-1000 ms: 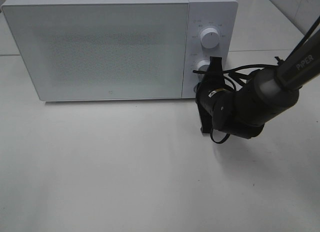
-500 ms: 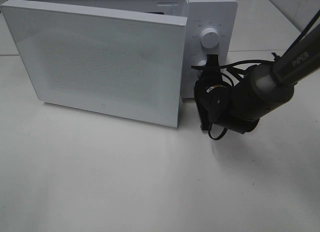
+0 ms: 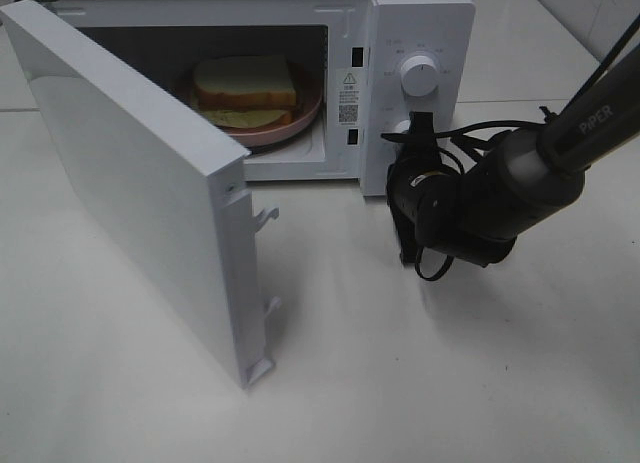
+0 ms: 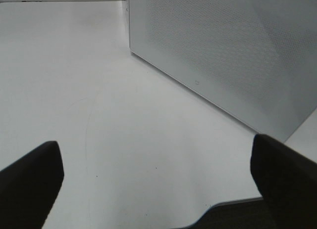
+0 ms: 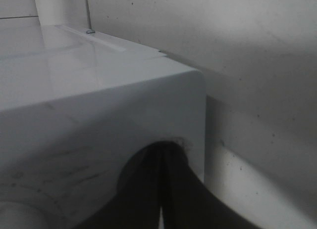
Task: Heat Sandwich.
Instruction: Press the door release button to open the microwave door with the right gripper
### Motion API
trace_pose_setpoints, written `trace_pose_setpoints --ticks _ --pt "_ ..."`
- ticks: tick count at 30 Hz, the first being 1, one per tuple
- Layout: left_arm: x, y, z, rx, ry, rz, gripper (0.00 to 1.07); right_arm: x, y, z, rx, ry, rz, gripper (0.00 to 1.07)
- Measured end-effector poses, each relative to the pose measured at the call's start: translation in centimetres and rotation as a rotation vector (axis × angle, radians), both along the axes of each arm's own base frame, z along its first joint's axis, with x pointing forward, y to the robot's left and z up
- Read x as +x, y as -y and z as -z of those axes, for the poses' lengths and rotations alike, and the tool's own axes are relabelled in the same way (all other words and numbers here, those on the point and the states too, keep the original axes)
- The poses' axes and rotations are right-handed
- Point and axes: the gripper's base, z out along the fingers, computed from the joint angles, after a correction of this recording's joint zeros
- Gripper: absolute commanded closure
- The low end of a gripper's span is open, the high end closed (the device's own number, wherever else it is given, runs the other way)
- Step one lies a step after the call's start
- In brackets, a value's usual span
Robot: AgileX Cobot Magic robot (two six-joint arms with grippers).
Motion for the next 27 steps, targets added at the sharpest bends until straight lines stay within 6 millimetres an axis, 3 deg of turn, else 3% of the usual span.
trace_pose_setpoints --ticks 16,27 --pt "0.0 0.0 0.0 0.0 0.0 0.0 0.1 -0.7 0.8 -0.8 0.011 0.015 -0.051 1.02" --pt "0.0 0.0 0.0 0.0 0.0 0.0 0.1 -2.9 0.3 -0.8 0.071 0.026 -0.058 1.01"
